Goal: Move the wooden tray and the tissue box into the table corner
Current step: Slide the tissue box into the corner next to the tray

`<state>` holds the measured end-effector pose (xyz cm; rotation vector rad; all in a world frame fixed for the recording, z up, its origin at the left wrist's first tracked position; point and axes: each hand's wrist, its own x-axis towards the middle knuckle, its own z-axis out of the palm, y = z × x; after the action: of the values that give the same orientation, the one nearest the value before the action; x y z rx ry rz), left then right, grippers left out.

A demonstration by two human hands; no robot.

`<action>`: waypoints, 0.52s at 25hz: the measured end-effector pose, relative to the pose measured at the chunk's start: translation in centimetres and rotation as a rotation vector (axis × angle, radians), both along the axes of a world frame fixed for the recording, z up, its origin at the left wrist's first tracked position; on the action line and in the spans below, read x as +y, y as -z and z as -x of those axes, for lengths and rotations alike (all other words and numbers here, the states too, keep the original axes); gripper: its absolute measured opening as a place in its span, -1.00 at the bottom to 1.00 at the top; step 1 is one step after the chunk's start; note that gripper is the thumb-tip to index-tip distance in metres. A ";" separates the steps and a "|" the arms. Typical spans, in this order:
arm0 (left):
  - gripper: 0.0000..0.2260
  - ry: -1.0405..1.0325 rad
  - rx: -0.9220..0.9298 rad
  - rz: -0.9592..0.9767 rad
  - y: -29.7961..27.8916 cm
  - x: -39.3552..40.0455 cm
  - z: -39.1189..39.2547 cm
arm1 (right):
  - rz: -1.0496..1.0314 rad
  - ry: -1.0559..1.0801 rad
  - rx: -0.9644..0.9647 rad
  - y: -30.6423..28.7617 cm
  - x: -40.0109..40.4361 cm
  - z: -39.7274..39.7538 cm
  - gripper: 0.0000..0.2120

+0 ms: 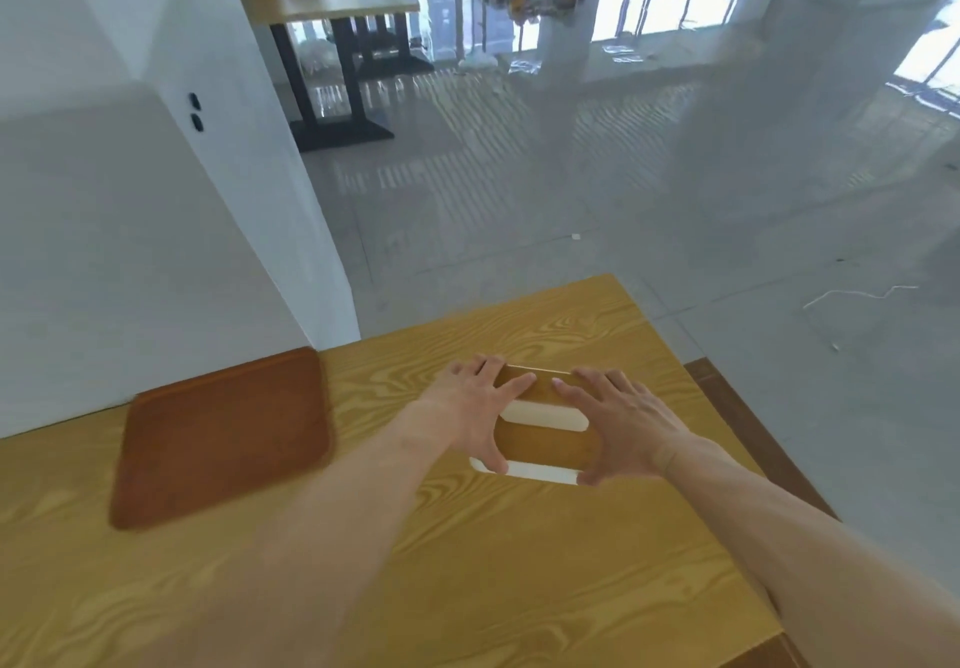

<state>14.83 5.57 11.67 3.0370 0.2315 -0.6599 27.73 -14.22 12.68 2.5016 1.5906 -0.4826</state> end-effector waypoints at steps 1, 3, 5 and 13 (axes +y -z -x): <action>0.13 -0.010 -0.012 -0.010 -0.6 -1.2 1.5 | -0.009 -0.015 -0.011 -0.7 -1.2 1.2 0.19; 0.13 -0.025 -0.031 -0.012 -1.6 -3.2 4.1 | -0.022 -0.034 -0.027 -1.7 -3.3 3.4 0.19; 0.12 -0.036 -0.047 -0.006 -2.6 -5.3 6.7 | -0.038 -0.052 -0.033 -2.5 -5.4 5.6 0.19; 0.09 -0.156 -0.082 0.036 -4.5 -13.4 19.3 | -0.079 -0.245 -0.036 -4.1 -11.7 14.3 0.15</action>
<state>-4.46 -7.80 16.13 2.9641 0.4439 -0.5220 13.45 -25.90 16.78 2.3086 1.9032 -0.3466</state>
